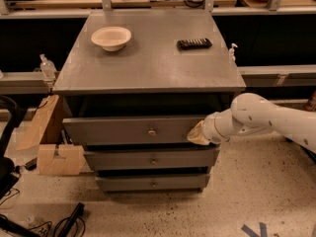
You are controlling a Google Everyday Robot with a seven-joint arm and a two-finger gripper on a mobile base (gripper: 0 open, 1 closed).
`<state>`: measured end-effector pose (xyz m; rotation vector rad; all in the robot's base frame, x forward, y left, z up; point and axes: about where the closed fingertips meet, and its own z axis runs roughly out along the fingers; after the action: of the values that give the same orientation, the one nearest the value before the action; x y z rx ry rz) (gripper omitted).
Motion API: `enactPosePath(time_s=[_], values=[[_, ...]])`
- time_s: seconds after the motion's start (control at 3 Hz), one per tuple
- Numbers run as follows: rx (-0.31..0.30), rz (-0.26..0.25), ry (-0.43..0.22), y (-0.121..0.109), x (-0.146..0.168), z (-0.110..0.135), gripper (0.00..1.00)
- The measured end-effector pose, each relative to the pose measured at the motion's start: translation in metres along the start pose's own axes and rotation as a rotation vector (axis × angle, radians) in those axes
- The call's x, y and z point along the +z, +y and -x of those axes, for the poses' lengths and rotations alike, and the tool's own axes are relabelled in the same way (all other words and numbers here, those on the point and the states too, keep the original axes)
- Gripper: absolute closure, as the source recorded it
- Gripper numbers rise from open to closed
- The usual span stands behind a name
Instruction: Close top drawer
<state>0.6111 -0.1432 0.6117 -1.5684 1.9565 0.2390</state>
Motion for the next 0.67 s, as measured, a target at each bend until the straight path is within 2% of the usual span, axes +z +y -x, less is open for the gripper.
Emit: enactPosePath(time_s=[0.67], values=[[0.035,-0.048,-0.034,-0.025,0.008,0.006,1.00]])
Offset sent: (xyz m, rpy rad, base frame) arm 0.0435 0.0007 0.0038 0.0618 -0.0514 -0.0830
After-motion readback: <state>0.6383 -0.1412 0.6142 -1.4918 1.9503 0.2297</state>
